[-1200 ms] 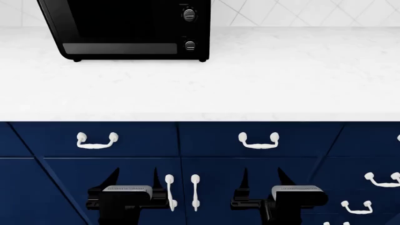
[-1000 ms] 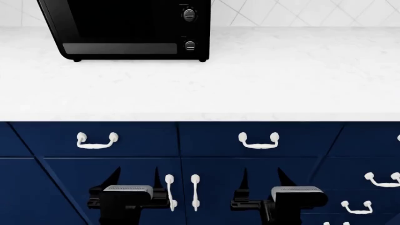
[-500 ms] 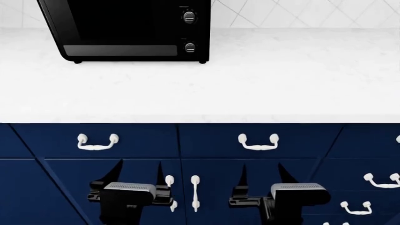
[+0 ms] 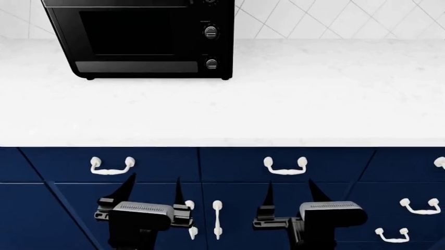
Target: Open the toaster oven door.
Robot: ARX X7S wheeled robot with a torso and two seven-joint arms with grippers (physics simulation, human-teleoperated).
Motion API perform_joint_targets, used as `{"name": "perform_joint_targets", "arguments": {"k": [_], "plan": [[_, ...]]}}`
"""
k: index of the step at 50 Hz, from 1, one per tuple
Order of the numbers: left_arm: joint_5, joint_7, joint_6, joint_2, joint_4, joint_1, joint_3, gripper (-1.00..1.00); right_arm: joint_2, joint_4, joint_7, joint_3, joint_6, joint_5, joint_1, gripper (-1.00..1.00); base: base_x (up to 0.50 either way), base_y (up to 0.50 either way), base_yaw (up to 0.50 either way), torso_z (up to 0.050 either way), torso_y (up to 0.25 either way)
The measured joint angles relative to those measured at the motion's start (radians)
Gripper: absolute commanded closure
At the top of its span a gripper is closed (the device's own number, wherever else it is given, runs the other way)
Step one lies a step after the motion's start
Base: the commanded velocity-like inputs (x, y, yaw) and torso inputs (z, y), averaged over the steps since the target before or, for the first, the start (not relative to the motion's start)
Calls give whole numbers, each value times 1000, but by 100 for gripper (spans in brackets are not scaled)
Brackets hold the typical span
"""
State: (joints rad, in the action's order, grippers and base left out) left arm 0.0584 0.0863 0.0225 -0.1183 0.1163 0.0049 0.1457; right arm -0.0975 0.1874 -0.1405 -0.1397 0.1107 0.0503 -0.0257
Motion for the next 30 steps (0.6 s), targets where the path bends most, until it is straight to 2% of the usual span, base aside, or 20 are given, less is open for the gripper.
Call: {"name": "perform_joint_targets", "arguments": {"k": [6,16,23,30], "plan": [[3,36,-155,-3,119,-23,-7,-100,-7,130,-25,-8,142,1,19,-100,0,0,0,0,0],[33,82,-600,-1,359,-201,-17,-100,15,460,-62,-22,650,17,223,-100,0,0,0,0,0],[66,90,-868,7,446,-371,-27,-100,45,530,-74,-21,908,46,414,-100,0,0,0,0,0],[89,95,-1028,13,472,-509,-27,-100,63,529,-96,-21,1043,79,571,-100,0,0,0,0,0]]}}
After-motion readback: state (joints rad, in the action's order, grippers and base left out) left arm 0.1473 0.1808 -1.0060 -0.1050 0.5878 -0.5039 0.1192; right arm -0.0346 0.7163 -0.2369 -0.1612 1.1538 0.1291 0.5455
